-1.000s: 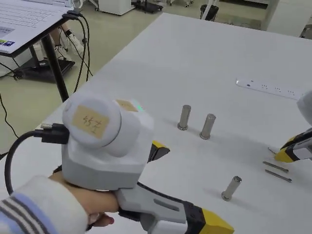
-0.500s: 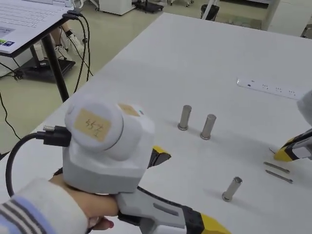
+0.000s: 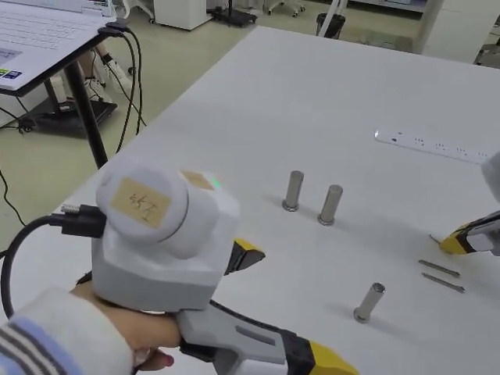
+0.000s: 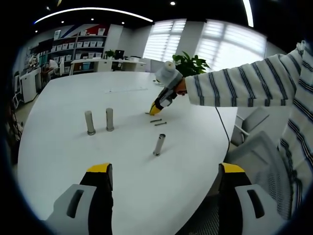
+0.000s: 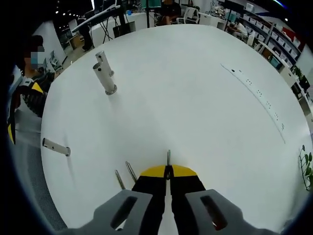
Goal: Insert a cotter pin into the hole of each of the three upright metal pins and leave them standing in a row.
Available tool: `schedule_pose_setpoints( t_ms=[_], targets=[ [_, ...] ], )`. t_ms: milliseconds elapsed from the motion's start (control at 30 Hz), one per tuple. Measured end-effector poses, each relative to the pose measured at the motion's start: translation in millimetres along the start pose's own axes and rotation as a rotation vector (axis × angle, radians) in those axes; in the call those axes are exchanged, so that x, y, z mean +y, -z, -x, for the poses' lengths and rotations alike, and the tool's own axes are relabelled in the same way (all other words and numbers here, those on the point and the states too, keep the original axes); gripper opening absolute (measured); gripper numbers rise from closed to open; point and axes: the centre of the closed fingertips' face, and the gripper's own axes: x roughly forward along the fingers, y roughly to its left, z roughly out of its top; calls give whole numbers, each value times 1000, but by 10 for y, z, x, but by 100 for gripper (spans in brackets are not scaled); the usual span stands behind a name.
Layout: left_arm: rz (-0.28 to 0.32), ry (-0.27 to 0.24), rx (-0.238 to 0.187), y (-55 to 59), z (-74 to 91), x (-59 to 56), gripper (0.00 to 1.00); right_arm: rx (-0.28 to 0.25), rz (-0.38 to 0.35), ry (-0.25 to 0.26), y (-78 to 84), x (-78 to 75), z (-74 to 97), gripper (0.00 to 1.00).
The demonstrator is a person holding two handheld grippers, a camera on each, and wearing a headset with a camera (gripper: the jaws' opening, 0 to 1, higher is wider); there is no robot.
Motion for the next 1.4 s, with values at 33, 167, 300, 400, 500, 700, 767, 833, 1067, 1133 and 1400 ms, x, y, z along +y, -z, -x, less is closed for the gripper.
schedule_pose_setpoints(
  t_ms=[33, 167, 300, 400, 500, 700, 767, 833, 1067, 1133, 1400],
  targets=[
    [1, -1, -2, 0, 6, -4, 87, 18, 49, 9, 8, -1, 4, 0],
    [7, 0, -13, -2, 26, -29, 87, 69, 140, 39, 40, 15, 16, 0],
    [14, 10, -16, -3, 37, -56, 85, 101, 195, 51, 95, 40, 41, 0],
    [17, 3, -17, -14, 52, -41, 84, 84, 193, 42, 104, 74, 113, 0],
    [14, 8, -23, -36, 56, -39, 84, 71, 244, 55, 112, 99, 225, 0],
    [-9, 28, -11, -64, 7, -65, 82, -15, 282, 71, 42, 231, 487, 0],
    [-13, 30, -14, -83, -13, -60, 80, -37, 302, 75, 40, 290, 547, 0],
    [-6, 39, -10, -92, -32, -64, 78, -70, 316, 82, 38, 375, 622, 0],
    [-18, 54, 15, -100, -77, -68, 73, -184, 353, 111, -11, 642, 824, 0],
    [-11, 60, 5, -132, -93, -70, 72, -217, 364, 119, -36, 738, 880, 0],
    [26, 92, -39, -282, -193, -100, 63, -357, 396, 175, -194, 1036, 1148, 0]
  ],
)
